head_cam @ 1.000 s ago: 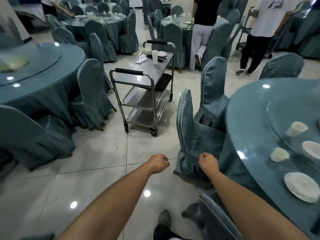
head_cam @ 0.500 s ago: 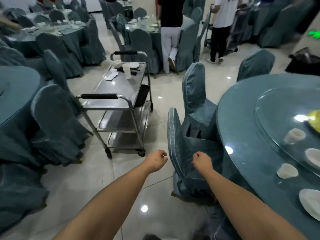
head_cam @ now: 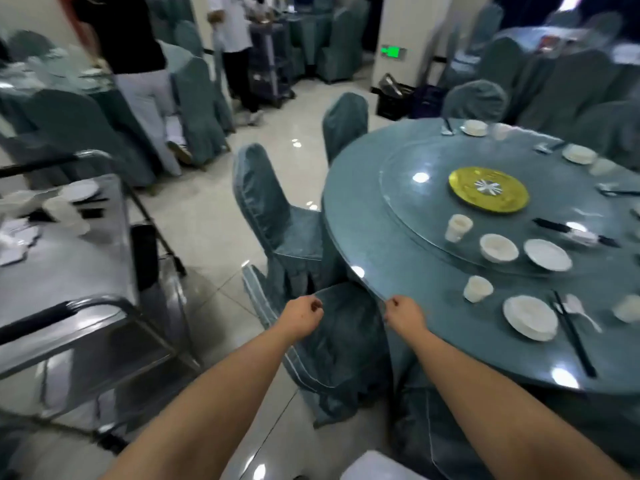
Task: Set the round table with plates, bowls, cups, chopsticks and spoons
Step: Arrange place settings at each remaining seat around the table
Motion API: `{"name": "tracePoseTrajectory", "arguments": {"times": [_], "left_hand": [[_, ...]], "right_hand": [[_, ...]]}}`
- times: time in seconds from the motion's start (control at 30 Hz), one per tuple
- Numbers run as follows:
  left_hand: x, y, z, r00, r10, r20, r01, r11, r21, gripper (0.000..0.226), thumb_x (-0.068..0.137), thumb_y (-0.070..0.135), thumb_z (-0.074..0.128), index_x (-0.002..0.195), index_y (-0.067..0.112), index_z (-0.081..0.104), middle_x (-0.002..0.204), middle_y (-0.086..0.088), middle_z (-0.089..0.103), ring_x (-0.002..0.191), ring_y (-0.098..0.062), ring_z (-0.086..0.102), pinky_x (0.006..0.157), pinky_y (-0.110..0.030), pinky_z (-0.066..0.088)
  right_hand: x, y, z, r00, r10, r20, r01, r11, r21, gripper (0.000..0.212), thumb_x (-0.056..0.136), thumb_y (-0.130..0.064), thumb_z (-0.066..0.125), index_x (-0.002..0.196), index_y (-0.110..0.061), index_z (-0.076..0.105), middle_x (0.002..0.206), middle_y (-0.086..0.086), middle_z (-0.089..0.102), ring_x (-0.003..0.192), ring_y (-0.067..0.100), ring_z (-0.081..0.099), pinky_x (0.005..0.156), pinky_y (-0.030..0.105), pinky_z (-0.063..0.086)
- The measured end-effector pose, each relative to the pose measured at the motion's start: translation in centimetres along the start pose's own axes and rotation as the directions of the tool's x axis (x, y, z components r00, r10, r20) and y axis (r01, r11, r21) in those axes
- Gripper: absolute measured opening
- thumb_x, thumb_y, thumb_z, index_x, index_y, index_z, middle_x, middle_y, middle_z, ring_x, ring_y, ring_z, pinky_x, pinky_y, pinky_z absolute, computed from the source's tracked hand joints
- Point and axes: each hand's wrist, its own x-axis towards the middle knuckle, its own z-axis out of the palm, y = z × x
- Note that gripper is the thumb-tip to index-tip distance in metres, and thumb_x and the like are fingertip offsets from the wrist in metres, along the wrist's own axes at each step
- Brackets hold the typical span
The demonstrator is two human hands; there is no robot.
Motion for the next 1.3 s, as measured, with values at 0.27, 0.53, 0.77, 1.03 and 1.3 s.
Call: {"name": "tracePoseTrajectory", "arguments": {"times": [0.27,0.53,0.77,1.03,1.3], "left_hand": [[6.9,5.3,0.9,0.976,0.16,0.151,-0.161,0.987,-0.004,0.033,0.095,0.028,0.053,0.125,0.017,0.063,0.124,-0.001,0.064,0.115,-0.02,0.058,0.094,-0.026,0.043],[13.8,12.6,3.1,0.944,0.22,0.246,-0.232,0.972,0.02,0.033,0.095,0.026,0.057,0.124,0.013,0.064,0.122,-0.004,0.066,0.112,-0.019,0.06,0.089,-0.019,0.041],[23.0,20.5,3.5,0.946,0.189,0.263,-0.222,0.969,0.104,0.036,0.094,0.033,0.057,0.126,0.018,0.062,0.124,-0.003,0.064,0.112,-0.02,0.06,0.092,-0.023,0.044],[32.7,31.9,7.4,0.942,0.191,0.275,-0.223,0.971,0.091,0.038,0.092,0.03,0.062,0.128,0.015,0.061,0.12,-0.003,0.066,0.109,-0.019,0.061,0.095,-0.027,0.048],[38.7,37.5,11.0,0.914,0.2,0.354,-0.261,0.956,0.133,0.052,0.09,0.035,0.067,0.137,0.017,0.051,0.13,-0.003,0.06,0.111,-0.02,0.06,0.088,-0.025,0.046]], "right_hand": [[1.6,3.4,-4.9,0.971,0.189,-0.15,-0.179,0.981,0.077,0.03,0.095,-0.014,0.042,0.088,0.007,0.063,0.093,0.022,0.07,0.093,0.036,0.064,0.085,0.042,0.051],[7.9,7.0,-9.6,0.933,0.298,-0.203,-0.265,0.948,0.177,0.027,0.093,-0.012,0.04,0.079,0.002,0.058,0.094,0.025,0.068,0.093,0.04,0.064,0.084,0.046,0.053],[18.4,8.0,-16.3,0.952,0.233,-0.198,-0.214,0.97,0.111,0.028,0.094,-0.017,0.038,0.083,-0.003,0.06,0.093,0.013,0.068,0.091,0.033,0.061,0.082,0.04,0.052],[29.7,11.2,-23.3,0.963,0.213,-0.166,-0.203,0.976,0.075,0.026,0.096,-0.019,0.038,0.087,-0.01,0.061,0.092,0.011,0.066,0.089,0.033,0.06,0.073,0.035,0.045],[34.9,13.7,-24.5,0.958,0.261,-0.119,-0.251,0.964,0.091,0.028,0.096,-0.017,0.037,0.084,-0.007,0.06,0.085,0.007,0.064,0.079,0.027,0.057,0.072,0.036,0.047]]}}
